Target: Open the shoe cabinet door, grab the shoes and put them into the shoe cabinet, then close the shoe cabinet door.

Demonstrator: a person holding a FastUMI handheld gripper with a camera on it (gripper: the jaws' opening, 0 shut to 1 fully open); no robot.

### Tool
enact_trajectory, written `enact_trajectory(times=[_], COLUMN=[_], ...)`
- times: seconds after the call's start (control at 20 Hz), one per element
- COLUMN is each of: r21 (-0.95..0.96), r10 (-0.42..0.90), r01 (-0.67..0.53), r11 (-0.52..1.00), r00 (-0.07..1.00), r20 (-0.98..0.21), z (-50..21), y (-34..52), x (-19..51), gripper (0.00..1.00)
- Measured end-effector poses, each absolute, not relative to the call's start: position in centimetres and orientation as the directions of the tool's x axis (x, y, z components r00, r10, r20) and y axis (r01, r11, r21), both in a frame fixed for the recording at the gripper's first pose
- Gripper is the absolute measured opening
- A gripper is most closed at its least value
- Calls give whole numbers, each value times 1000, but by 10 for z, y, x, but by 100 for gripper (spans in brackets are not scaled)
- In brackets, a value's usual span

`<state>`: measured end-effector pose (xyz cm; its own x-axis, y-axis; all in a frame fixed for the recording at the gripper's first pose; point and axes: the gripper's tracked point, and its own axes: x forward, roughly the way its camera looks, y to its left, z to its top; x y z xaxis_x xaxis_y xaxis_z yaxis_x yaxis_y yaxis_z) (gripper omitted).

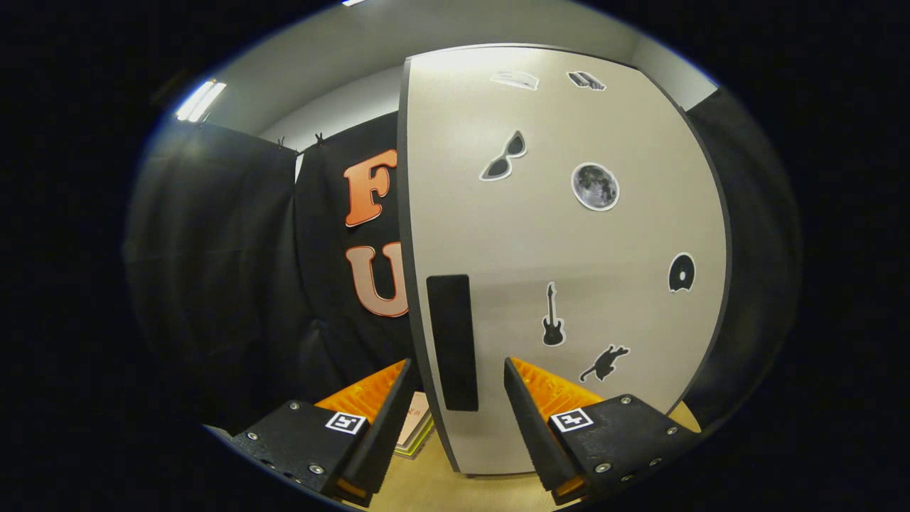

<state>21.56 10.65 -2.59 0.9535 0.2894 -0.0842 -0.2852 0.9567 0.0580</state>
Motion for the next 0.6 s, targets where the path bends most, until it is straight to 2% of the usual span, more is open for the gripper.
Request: enact_trajectory(times=[0.6], r21=[2], r10=[149], r01=[-149], r11=[989], r00=[987], r20=[-57], z=[3], y=[38], x=[102], gripper=[80])
